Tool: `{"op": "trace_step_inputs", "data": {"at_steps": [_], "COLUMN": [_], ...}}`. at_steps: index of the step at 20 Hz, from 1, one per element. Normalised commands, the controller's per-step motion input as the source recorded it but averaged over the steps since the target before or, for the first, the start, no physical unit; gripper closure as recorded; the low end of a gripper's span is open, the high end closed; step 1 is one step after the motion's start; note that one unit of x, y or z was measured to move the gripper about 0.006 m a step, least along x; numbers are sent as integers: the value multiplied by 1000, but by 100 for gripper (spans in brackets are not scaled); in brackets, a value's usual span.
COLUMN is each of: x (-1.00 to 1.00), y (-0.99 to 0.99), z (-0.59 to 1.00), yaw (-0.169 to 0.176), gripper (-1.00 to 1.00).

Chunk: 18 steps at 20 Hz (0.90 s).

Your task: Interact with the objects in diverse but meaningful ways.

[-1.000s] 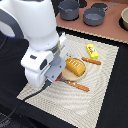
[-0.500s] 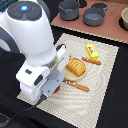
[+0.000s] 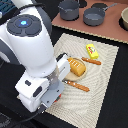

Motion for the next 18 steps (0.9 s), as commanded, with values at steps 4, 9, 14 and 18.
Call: {"op": "trace_step_inputs", "data": {"at_steps": [4,9,14,18], "x": [-83,-183,-374,-586], "y": [209,262,451,711], "z": [1000,1000,646,129], "yaw": [-13,0,1,43], "gripper": [-100,-100,-100,-100]}}
